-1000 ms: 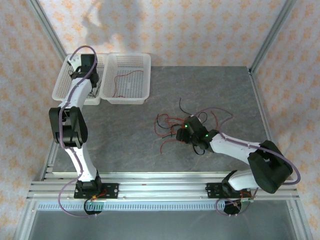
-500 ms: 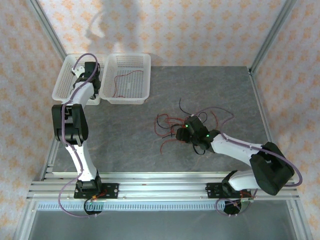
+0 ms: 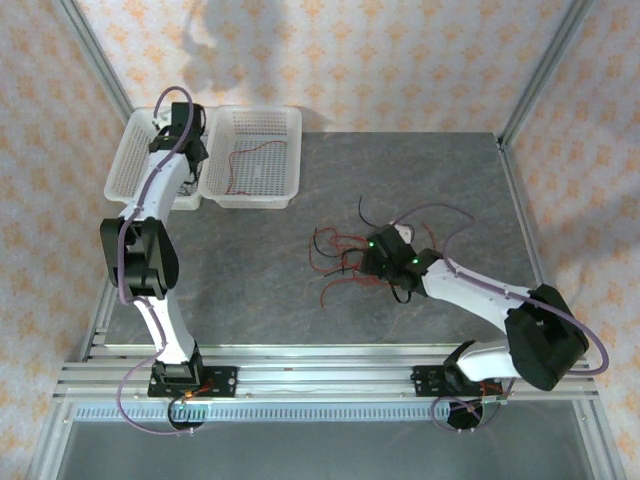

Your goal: Untangle the cables

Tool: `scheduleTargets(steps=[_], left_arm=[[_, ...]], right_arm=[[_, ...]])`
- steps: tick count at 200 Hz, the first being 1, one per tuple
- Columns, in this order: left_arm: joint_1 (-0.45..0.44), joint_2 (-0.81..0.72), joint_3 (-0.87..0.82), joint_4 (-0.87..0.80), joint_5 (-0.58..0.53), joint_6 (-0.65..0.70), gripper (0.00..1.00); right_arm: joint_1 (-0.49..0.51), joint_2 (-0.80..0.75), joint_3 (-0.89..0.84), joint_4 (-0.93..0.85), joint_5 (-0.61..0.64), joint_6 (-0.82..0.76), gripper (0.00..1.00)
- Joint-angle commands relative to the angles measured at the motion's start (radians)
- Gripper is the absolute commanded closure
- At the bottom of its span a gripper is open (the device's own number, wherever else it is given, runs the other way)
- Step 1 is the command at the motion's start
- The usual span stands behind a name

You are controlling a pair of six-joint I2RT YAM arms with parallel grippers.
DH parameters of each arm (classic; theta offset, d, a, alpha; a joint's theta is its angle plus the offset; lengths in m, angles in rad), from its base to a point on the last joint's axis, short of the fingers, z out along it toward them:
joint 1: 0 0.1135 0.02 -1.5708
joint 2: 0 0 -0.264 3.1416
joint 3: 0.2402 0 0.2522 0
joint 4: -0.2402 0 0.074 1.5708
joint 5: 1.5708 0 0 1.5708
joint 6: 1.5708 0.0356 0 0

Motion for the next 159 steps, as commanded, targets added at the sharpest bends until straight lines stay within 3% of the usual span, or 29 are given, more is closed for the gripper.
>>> scheduleTargets(steps=[1, 24, 76, 119, 159], left_arm=[[-0.046, -0.079, 0.018, -0.058, 0.044, 0.031, 0.33], [-0.095, -0.126, -0.012, -0.043, 0.071, 0.031, 0.33], [-0.231, -0.236, -0.113, -0.003, 0.096, -0.005, 0.33], [-0.311, -0.348, -0.272, 0.063, 0.118, -0.059, 0.33], [-0.355, -0.449, -0.385, 0.098, 0.145, -0.097, 0.33]], right_arm=[[-0.027, -0.001, 0.036, -0.084, 0.103, -0.029, 0.37], [-0.03, 0.011, 0.074, -0.079, 0.073, -0.08, 0.41], [-0.011, 0.009, 0.05, -0.012, -0.129, -0.113, 0.51], [0.028, 0.071, 0.037, 0.012, -0.136, -0.101, 0.61], [0.054, 0.136, 0.05, 0.008, -0.116, -0.096, 0.63]])
